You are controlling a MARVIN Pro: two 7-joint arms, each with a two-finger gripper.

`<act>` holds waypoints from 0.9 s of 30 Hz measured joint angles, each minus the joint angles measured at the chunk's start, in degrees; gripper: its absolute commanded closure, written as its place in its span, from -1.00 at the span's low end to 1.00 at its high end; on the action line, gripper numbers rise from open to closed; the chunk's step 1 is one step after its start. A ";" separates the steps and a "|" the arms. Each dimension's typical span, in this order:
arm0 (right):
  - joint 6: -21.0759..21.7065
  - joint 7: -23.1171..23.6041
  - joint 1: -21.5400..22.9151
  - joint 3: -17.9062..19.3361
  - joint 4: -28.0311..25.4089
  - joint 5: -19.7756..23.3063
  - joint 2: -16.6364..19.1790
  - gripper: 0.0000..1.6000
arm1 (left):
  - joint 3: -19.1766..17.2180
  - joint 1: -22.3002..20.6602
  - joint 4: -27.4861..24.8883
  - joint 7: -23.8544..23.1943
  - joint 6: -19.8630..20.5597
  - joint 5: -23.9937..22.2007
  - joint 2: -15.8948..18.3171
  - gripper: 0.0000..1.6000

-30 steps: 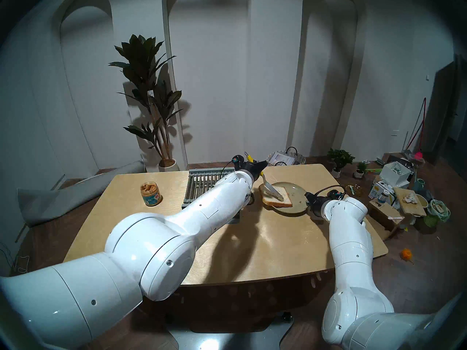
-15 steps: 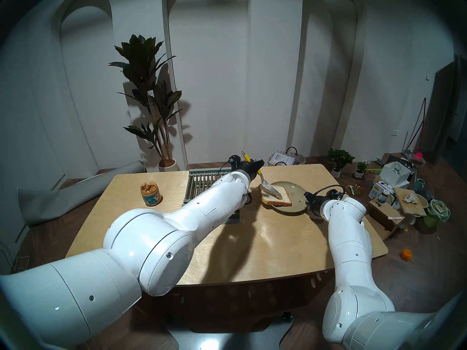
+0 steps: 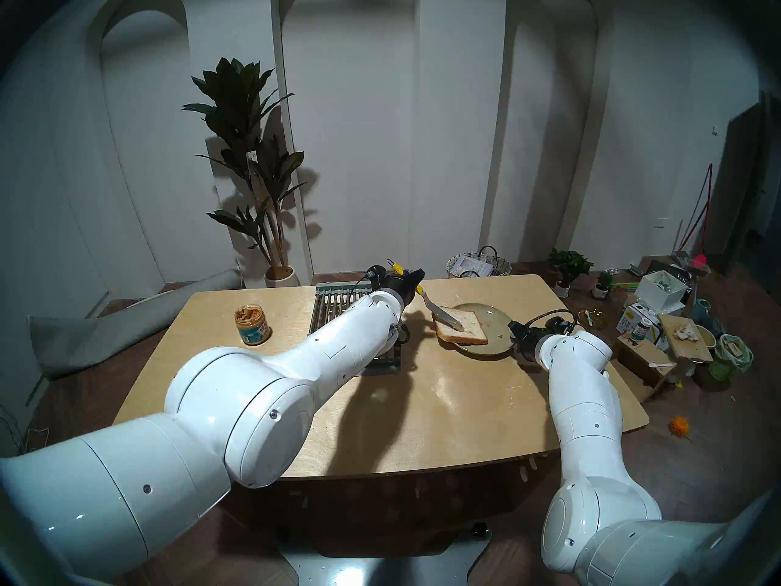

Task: Spread peanut butter over the slice of bread with the knife

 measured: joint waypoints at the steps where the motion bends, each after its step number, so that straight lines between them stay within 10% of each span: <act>1: -0.12 0.12 0.00 0.03 0.08 0.02 0.02 1.00 | 0.27 -0.03 0.20 -0.05 -0.19 0.15 -0.01 1.00; 27: -2.55 4.19 0.81 1.93 3.77 0.82 0.59 1.00 | 2.91 -0.25 2.00 -0.53 -1.68 2.79 1.40 1.00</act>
